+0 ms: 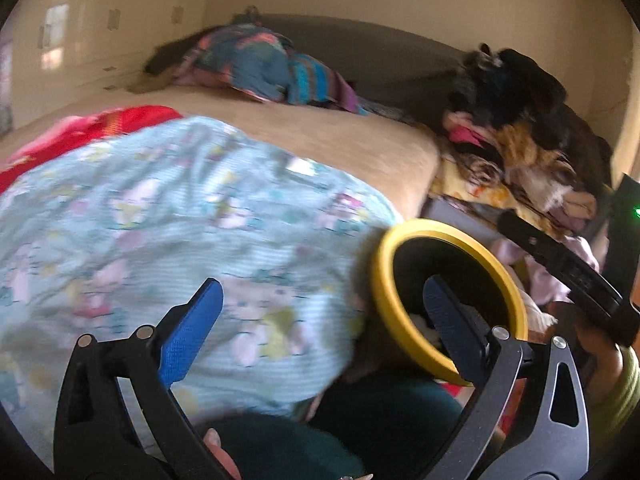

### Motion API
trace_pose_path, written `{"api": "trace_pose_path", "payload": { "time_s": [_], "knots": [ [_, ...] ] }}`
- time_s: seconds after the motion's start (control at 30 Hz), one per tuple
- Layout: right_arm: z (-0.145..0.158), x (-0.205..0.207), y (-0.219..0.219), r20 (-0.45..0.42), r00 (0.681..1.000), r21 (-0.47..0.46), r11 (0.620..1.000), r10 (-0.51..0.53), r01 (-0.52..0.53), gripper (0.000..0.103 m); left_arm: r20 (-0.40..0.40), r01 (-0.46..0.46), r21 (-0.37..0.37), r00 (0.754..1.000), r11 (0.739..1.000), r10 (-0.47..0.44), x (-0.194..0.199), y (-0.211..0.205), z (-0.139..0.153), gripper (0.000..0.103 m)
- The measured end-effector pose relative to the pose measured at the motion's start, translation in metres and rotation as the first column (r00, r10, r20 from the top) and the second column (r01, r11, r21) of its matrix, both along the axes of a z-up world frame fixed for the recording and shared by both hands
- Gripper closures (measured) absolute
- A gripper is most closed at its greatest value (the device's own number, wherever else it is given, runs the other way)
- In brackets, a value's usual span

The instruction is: Collect trash

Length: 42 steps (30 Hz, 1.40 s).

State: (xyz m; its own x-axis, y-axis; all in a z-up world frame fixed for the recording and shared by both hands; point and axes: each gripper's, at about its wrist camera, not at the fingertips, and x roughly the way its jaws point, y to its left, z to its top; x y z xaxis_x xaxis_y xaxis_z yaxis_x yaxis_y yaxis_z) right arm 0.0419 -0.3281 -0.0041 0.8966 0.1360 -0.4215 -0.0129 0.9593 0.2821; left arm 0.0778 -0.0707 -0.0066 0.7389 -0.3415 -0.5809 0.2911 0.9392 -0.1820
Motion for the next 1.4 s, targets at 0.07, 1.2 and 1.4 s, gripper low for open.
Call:
{"api": "trace_pose_path", "payload": {
  "time_s": [0.07,1.2,1.4],
  "knots": [
    [0.002,-0.006,0.017,0.029,1.0,-0.014,1.0,0.012,-0.012,0.006,0.03,-0.046,0.024,0.999,0.999,0.045,-0.007,0.012,0.005,0.011],
    [0.001,-0.046,0.075,0.213,0.974,-0.135,0.99,0.071,-0.042,0.006,0.21,-0.215,0.023,0.956,0.976,0.205,-0.051,0.055,0.01,0.011],
    [0.001,-0.047,0.075,0.214,0.974,-0.136,0.99,0.068,-0.039,0.006,0.211,-0.217,0.02,0.955,0.976,0.208,-0.052,0.056,0.01,0.011]
  ]
}}
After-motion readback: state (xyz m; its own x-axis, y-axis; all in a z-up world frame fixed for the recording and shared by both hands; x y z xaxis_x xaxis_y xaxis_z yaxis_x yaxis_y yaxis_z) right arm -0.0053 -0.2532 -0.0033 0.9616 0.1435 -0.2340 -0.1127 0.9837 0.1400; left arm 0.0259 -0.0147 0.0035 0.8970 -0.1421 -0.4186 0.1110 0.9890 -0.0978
